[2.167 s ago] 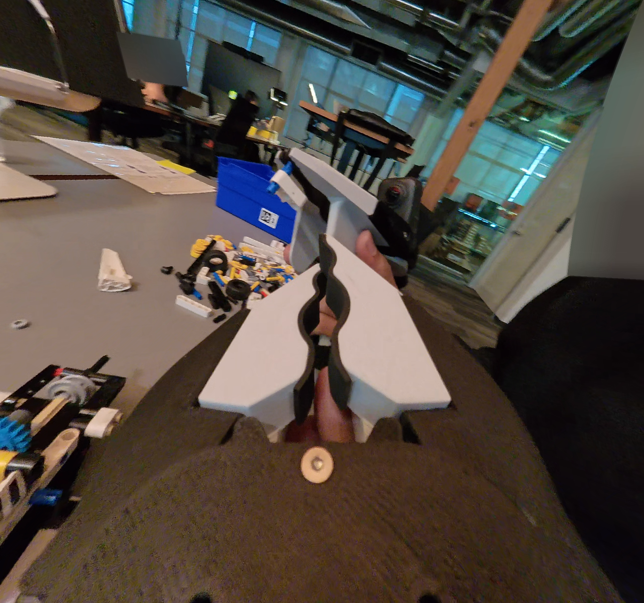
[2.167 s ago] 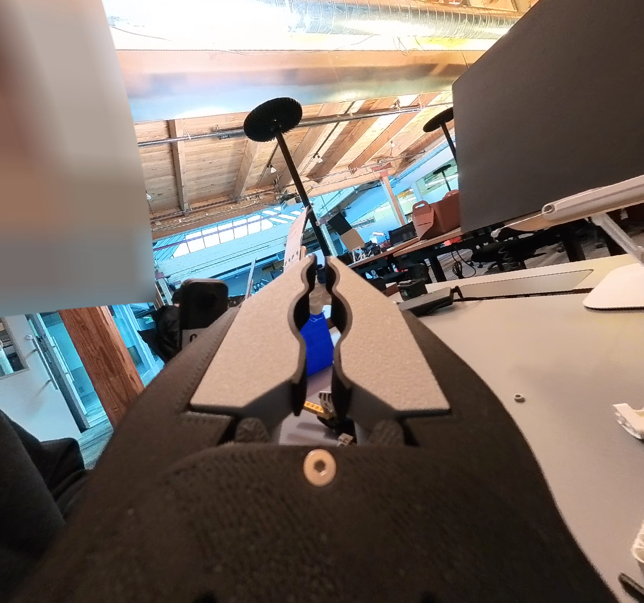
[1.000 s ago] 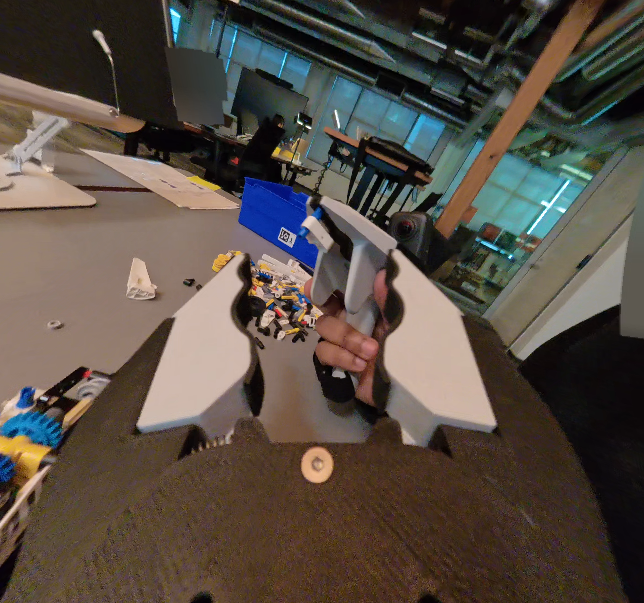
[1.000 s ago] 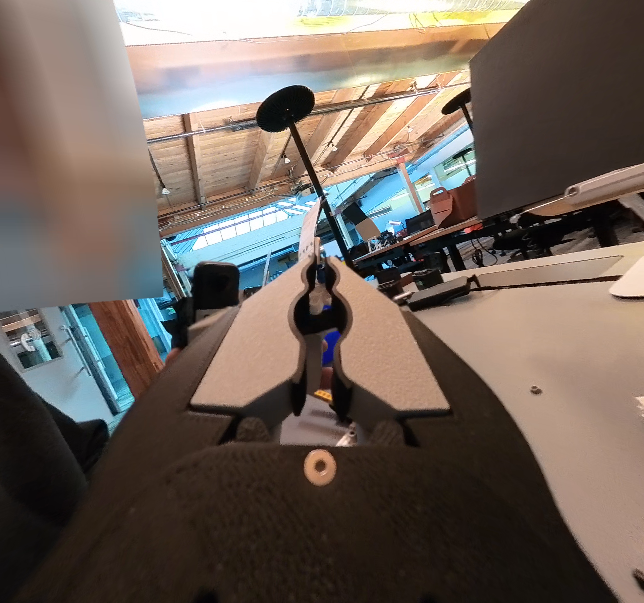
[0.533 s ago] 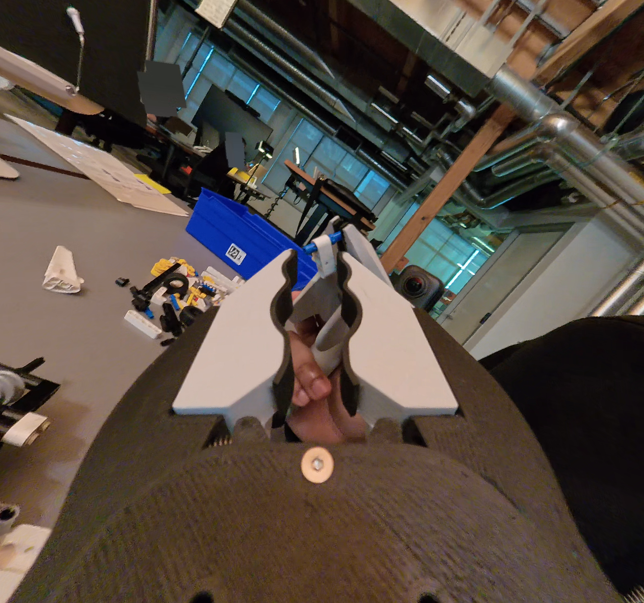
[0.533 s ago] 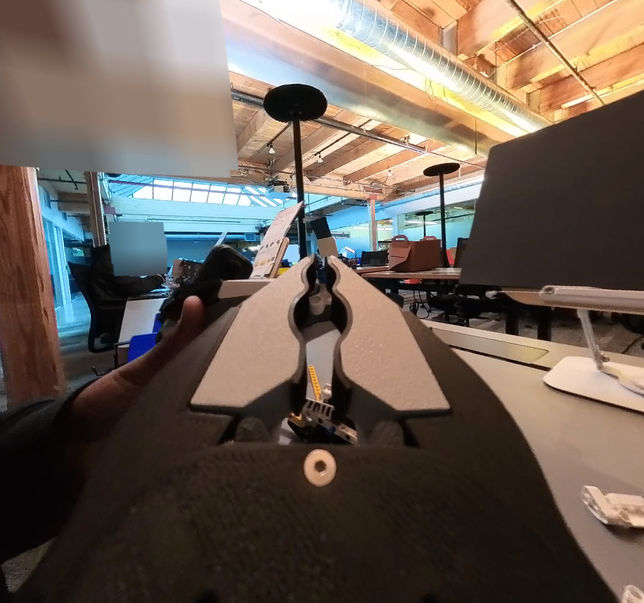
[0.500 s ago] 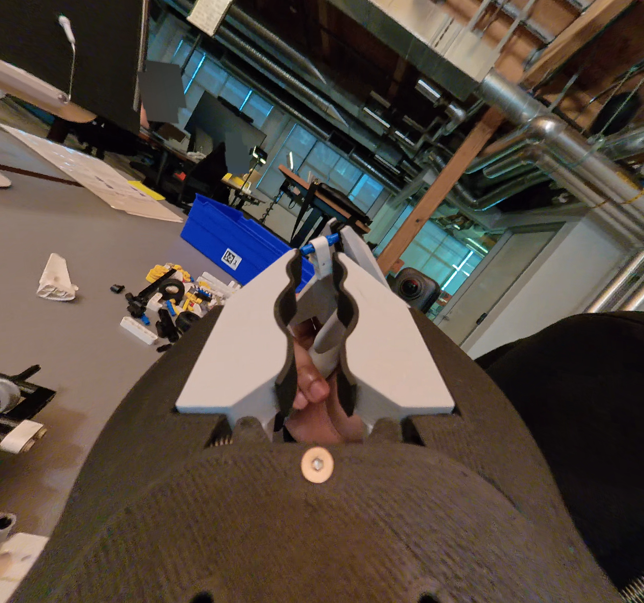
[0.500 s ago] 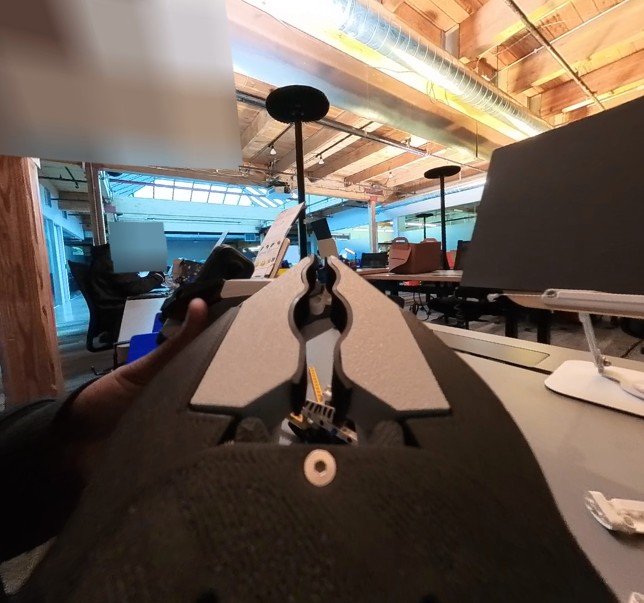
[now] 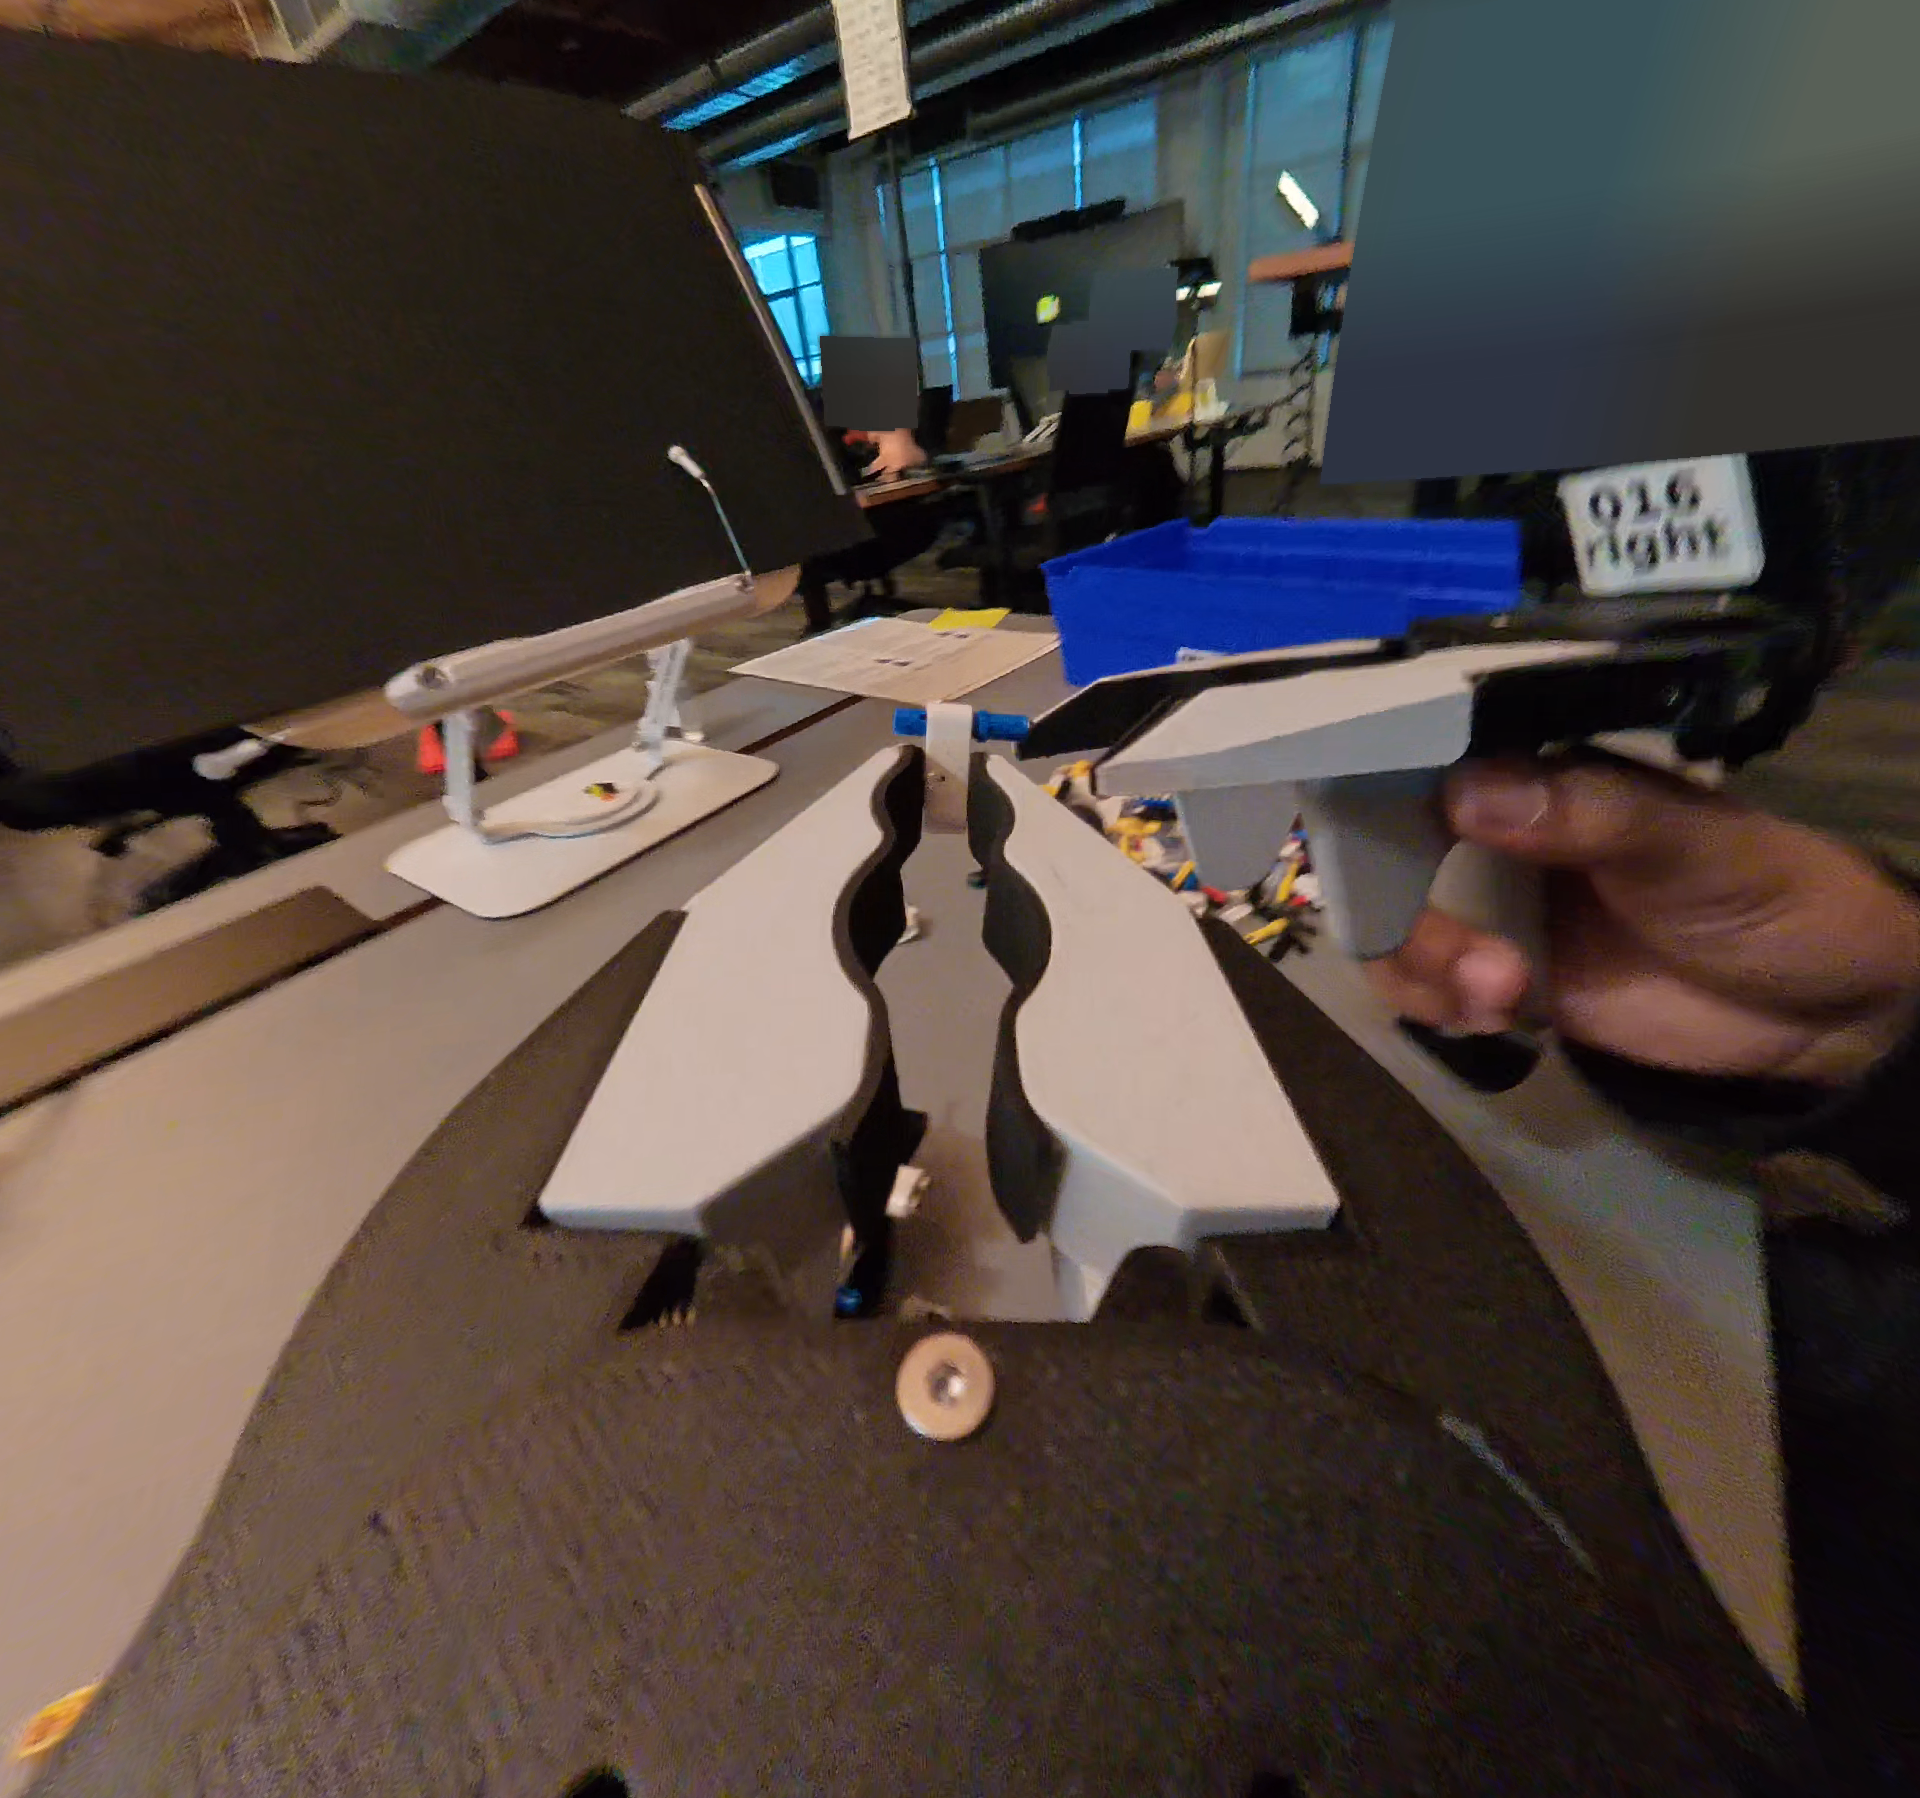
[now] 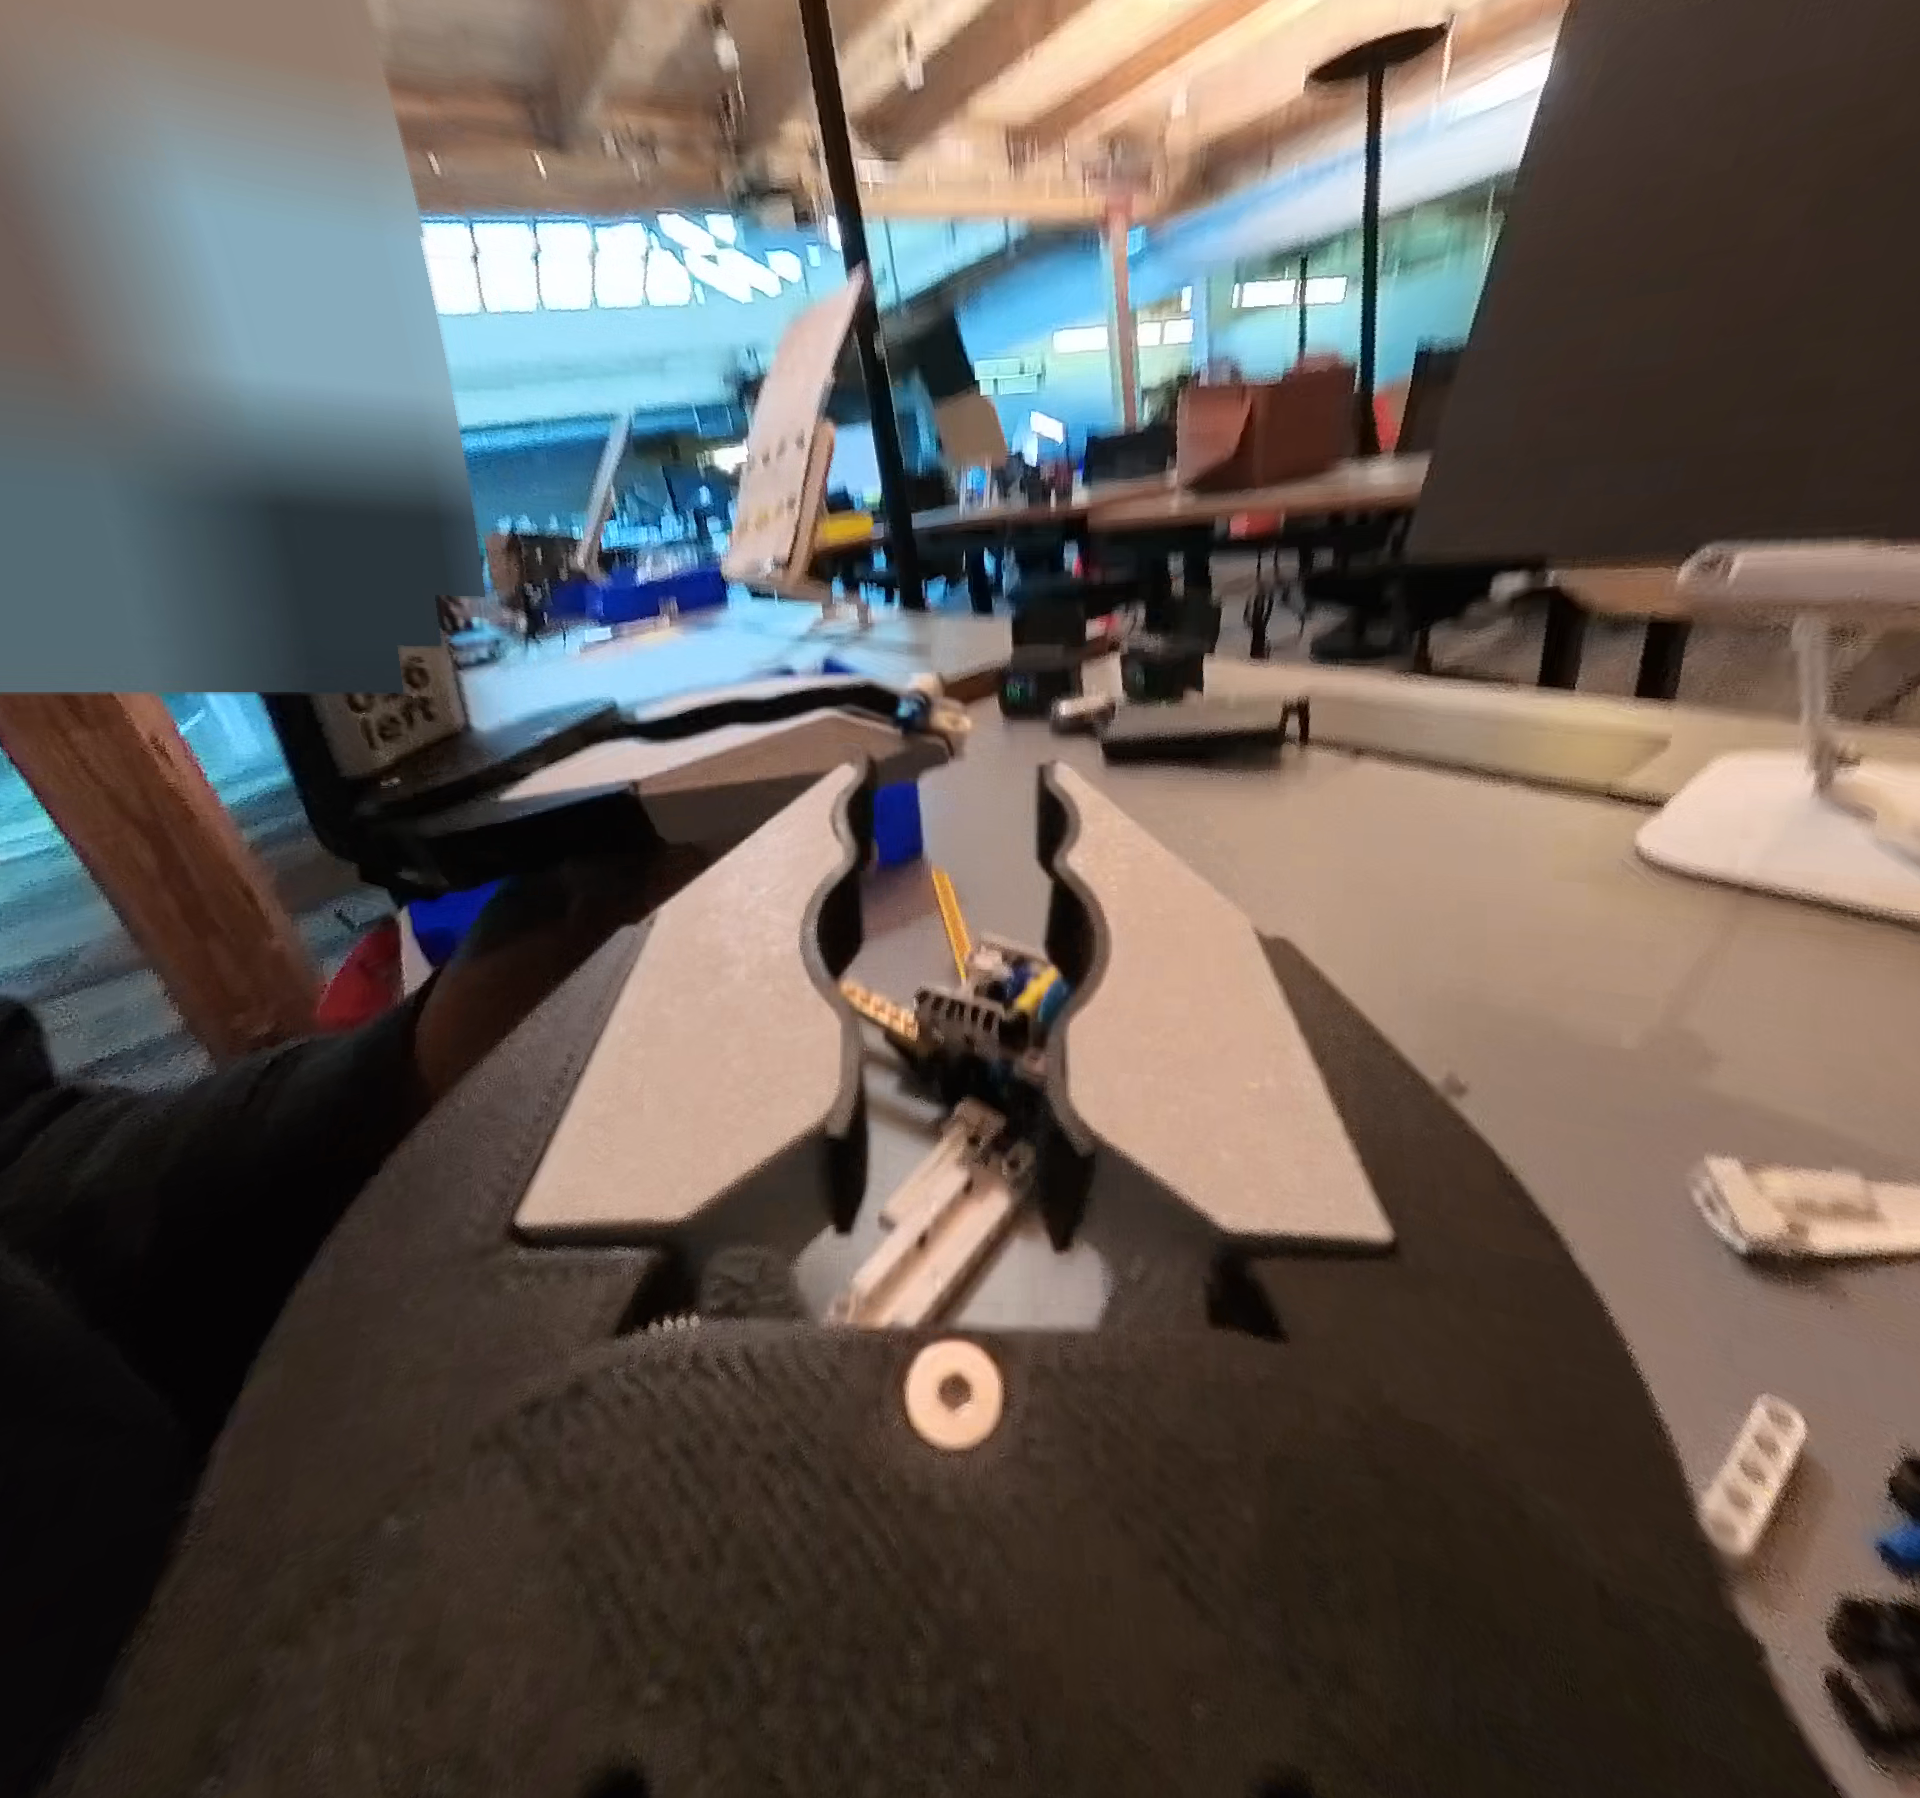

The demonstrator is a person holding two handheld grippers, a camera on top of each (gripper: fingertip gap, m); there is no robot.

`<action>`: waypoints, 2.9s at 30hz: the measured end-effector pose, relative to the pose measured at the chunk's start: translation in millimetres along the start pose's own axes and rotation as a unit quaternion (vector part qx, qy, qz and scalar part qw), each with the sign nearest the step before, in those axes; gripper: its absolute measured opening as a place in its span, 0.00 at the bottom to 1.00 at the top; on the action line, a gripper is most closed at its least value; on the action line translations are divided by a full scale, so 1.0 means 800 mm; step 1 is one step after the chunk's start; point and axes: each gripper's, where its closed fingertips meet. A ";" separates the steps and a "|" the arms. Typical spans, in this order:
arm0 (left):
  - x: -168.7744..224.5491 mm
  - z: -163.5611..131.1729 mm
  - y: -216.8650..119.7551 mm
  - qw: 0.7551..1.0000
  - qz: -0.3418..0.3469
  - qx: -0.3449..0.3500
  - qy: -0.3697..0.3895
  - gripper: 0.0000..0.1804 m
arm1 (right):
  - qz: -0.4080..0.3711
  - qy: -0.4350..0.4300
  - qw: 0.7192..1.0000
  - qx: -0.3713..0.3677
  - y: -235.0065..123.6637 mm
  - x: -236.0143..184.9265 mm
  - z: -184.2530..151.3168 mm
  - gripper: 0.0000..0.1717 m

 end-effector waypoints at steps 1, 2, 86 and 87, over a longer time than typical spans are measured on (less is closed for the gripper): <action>-0.001 -0.002 0.000 1.000 0.007 -0.007 0.025 0.04 | 0.003 0.013 1.000 -0.023 0.000 0.001 -0.005 0.21; -0.001 -0.005 0.000 0.999 0.014 -0.014 0.049 0.04 | 0.012 0.026 0.999 -0.038 0.000 -0.001 -0.008 0.23; -0.054 0.009 -0.023 0.984 -0.069 -0.030 -0.160 0.36 | -0.154 -0.105 0.906 -0.381 -0.094 0.201 -0.110 0.13; -0.067 0.007 -0.025 0.993 -0.026 -0.041 -0.110 0.40 | -0.151 -0.086 0.905 -0.389 -0.091 0.205 -0.117 0.13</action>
Point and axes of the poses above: each gripper's, where its closed fingertips meet, y out along the fingers, z out of its top, x = y × z across the jaws, and after that the axes turned 2 degrees about x, right-handed
